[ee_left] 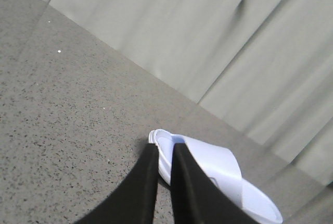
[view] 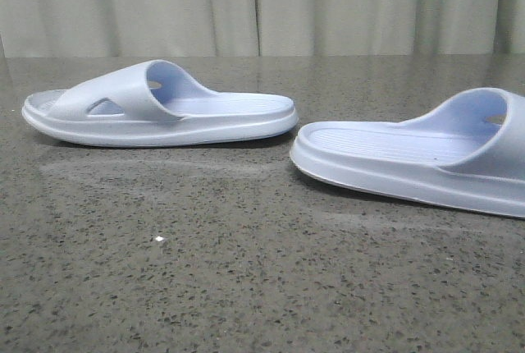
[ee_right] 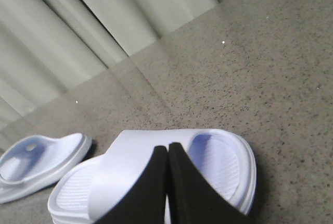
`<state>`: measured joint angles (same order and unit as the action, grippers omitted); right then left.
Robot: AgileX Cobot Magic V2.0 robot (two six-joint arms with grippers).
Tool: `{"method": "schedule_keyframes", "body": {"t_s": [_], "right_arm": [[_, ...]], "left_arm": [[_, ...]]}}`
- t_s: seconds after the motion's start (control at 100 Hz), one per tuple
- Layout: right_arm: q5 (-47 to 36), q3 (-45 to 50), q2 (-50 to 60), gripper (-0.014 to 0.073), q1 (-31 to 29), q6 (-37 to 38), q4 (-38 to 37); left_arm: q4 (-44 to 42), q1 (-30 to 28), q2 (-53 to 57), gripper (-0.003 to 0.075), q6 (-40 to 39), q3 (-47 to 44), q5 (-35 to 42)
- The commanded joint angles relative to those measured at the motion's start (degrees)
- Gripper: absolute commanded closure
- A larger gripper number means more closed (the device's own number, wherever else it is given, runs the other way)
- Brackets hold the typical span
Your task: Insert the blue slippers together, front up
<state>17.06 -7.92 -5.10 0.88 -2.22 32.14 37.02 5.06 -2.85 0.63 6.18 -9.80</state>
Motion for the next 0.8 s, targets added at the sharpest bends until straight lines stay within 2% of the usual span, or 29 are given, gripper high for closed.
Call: {"method": "schedule_keyframes", "body": {"t_s": [0.0,0.13,0.34,0.43,0.55,0.56,0.63,0.67,0.79], "right_arm": [[0.39,-6.56,-6.72,0.0671,-0.06,-0.17,-3.57],[6.16,-13.57,-17.63,0.0672,-0.06,-0.17,-7.99],[13.84,-20.52,-28.36,0.0647,-0.06,-2.18,-9.1],[16.82,-22.11,-29.78,0.0529,-0.06,-2.83,-9.1],[18.09,-22.6,-30.33,0.0315,-0.06,-2.83,-9.3],[18.09,-22.6,-30.44,0.0297,-0.06,-2.83,-9.49],[18.09,-22.6,-30.71,0.0258,-0.13,-2.83,-11.1],[17.69,-22.6,-31.17,0.0262,-0.33,-2.83,-12.08],[17.74,-23.21,-34.09,0.0263,-3.3,-2.72,-13.1]], "left_arm": [[-5.96,0.19,-6.27,0.0705,-0.21,7.1,-1.66],[-13.28,0.19,-16.55,0.0705,1.11,15.05,-8.84],[-12.34,0.53,-28.91,0.069,2.61,20.79,-12.32],[-11.48,1.18,-31.58,0.0608,4.09,21.62,-12.32],[-9.11,2.04,-34.71,0.0385,5.55,22.84,-12.41],[-8.92,2.12,-35.04,0.0346,5.55,23.14,-12.28],[-8.37,2.12,-36.53,0.0266,5.55,23.79,-12.28],[-8.37,2.12,-37.15,0.0251,5.55,24.3,-12.28],[-8.37,2.12,-38.84,0.0272,5.55,25.23,-12.38]]}}
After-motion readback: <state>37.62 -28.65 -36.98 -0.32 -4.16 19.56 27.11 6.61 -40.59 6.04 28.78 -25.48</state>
